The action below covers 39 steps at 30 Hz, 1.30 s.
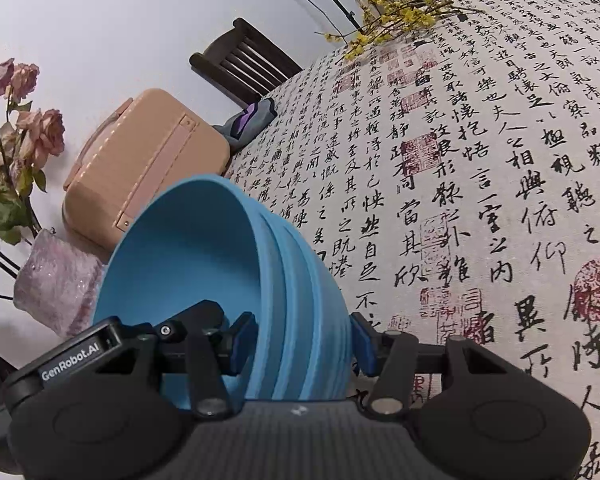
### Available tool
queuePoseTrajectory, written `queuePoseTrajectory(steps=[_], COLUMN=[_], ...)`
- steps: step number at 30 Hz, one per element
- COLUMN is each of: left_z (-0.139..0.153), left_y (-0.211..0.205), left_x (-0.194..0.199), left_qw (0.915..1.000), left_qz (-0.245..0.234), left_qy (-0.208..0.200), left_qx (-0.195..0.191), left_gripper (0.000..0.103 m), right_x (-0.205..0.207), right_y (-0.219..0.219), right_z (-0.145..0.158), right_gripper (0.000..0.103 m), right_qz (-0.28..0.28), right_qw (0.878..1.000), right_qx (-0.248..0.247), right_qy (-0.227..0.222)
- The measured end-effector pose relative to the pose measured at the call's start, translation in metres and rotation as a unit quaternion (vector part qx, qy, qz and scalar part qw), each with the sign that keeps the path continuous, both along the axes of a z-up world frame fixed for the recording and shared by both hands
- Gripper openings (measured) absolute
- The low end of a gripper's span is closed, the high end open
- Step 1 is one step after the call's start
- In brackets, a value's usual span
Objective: Organize plates and bowls
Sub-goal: 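Lift the gripped blue bowl stack off the table with both grippers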
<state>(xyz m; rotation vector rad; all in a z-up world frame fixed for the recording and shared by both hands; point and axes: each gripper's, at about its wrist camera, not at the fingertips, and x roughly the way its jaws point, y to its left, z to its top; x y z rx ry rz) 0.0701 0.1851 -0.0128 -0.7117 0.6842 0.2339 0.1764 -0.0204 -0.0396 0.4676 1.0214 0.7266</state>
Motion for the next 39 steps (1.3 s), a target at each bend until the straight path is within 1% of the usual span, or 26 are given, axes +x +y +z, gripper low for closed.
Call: queuePoseTrajectory(steps=[39], left_z=[0.020], left_y=[-0.064], left_x=[0.017], left_qw=[0.9989], left_qz=[-0.039], left_qy=[-0.015], left_qx=[0.020], left_gripper=[0.054], right_x=[0.002], right_y=[-0.067], right_z=[0.015], right_gripper=[0.051], right_qz=[-0.040], right_qw=[0.999], right_qx=[0.019], right_qy=[-0.016])
